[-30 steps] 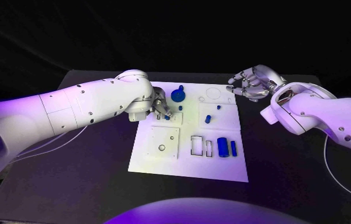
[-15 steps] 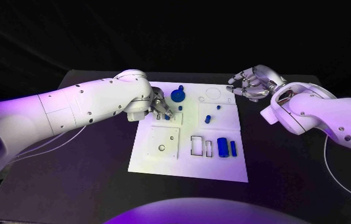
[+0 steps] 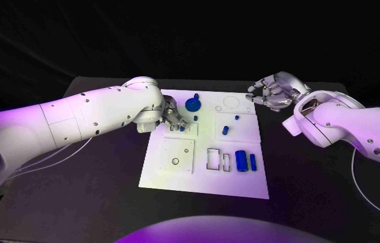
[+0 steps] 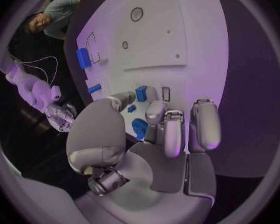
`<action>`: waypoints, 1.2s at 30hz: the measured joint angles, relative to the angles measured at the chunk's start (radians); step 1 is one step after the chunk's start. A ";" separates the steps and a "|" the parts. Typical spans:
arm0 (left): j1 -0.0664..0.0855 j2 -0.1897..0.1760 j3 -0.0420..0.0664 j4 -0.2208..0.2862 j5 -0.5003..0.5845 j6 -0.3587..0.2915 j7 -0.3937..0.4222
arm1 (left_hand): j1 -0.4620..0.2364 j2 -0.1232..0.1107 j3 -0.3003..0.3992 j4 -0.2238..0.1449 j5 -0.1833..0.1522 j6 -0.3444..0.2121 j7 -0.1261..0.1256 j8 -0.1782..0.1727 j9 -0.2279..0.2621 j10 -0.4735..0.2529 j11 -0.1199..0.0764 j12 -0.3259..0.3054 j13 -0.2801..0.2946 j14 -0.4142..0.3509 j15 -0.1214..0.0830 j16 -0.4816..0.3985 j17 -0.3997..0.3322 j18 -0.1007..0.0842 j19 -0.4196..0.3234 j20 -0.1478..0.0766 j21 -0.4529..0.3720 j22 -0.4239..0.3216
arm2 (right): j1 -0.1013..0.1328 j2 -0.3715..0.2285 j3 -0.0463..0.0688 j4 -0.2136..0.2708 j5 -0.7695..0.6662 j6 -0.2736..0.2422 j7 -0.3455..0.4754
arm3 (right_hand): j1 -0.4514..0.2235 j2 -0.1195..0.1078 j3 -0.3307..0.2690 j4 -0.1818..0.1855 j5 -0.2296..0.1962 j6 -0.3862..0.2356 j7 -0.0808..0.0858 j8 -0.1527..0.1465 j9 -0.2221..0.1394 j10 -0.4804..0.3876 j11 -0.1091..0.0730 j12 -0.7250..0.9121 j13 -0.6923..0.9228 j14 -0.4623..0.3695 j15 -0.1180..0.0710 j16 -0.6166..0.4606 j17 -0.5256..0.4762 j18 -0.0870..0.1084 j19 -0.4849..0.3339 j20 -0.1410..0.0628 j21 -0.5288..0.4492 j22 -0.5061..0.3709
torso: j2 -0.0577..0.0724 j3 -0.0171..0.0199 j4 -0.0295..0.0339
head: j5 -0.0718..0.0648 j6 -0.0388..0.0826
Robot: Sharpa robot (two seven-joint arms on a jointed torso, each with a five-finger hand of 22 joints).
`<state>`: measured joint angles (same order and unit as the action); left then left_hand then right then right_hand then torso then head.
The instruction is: Assemble the parts on the task board
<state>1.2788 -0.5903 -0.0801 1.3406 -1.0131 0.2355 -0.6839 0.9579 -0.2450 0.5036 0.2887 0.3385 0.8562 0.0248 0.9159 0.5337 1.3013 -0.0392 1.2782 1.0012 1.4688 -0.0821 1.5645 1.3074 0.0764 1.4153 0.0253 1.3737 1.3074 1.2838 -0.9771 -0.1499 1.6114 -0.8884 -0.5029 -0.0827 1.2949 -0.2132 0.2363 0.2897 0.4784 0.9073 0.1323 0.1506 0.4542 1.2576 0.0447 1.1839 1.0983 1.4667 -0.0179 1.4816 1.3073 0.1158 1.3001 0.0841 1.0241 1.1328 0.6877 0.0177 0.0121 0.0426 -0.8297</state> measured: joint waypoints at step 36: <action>0.113 0.009 0.067 -0.175 0.025 0.010 -0.002 | 0.071 0.032 -0.122 0.004 0.037 -0.120 0.052 -0.104 -0.048 -0.090 0.039 -0.062 -0.113 -0.002 0.020 0.000 0.000 0.000 -0.014 0.022 -0.039 0.000 | -0.006 0.006 0.000 -0.015 0.000 -0.002 0.003 | -0.004 -0.004 0.000 0.000 0.000 0.000 0.000 0.000 0.001 0.000 0.000 0.000 -0.002 0.000 0.000 0.000 0.000 0.000 0.000 0.000 0.000 -0.002 | 0.002 -0.0025 0.0016 | 0.015 0.042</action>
<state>1.3920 -0.5816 -0.0130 1.1658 -0.9877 0.2450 -0.6863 1.0291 -0.2135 0.3819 0.2924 0.3752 0.7362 0.0765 0.8124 0.4861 1.2113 0.0001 1.2158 0.8884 1.4667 -0.0620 1.5645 1.3074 0.0764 1.4008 0.0469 1.3343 1.3073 1.2774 -0.9707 -0.1498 1.5968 -0.8882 -0.5044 -0.0800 1.2909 -0.2171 0.2363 0.2897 0.4784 0.9074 0.1323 0.1506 0.4547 1.2576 0.0447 1.1839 1.0968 1.4667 -0.0179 1.4816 1.3073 0.1158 1.3000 0.0841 1.0241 1.1312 0.6896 0.0152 0.0137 0.0575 -0.7876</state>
